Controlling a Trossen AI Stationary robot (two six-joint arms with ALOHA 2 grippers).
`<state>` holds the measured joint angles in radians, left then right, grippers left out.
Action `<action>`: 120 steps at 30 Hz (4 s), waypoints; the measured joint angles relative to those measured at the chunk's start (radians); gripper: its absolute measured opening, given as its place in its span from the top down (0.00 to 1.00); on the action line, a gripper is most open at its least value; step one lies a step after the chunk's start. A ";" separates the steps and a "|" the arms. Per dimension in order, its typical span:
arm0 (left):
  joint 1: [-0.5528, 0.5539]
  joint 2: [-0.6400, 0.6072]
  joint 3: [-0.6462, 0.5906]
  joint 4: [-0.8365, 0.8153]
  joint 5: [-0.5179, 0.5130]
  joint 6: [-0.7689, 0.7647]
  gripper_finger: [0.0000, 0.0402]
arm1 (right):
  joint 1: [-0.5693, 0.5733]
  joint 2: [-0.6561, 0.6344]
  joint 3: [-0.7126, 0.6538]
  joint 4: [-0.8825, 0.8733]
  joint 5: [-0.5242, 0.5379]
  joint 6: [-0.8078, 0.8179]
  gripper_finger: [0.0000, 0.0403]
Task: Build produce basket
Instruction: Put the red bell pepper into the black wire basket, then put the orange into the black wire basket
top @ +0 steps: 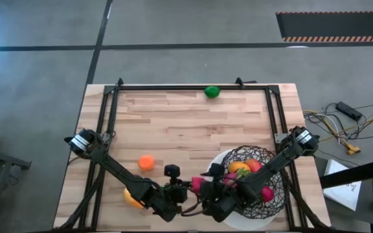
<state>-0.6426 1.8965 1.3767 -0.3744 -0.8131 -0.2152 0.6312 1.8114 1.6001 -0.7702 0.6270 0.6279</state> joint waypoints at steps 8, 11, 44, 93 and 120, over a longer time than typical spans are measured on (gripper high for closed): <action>-0.001 0.000 -0.012 0.009 -0.034 0.106 0.97 | -0.038 0.022 -0.002 0.004 -0.107 0.007 0.09; -0.001 0.000 -0.023 0.041 -0.034 0.148 0.97 | -0.047 0.040 -0.003 0.011 -0.112 0.004 0.09; -0.004 -0.026 -0.198 0.154 -0.040 -0.171 0.44 | 0.674 0.008 -0.037 -0.706 0.555 1.314 0.39; 0.000 -0.026 -0.237 0.236 -0.040 -0.164 0.44 | 0.542 -0.165 -0.213 -0.593 -0.043 1.232 0.45; -0.149 -0.231 -0.212 -0.081 -0.020 -0.392 0.44 | 0.510 -0.153 -0.144 -0.429 0.294 0.840 0.95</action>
<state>-0.7914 1.6658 1.1645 -0.4553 -0.8330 -0.6076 1.1407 1.6588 1.4562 -1.1993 0.9214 1.4684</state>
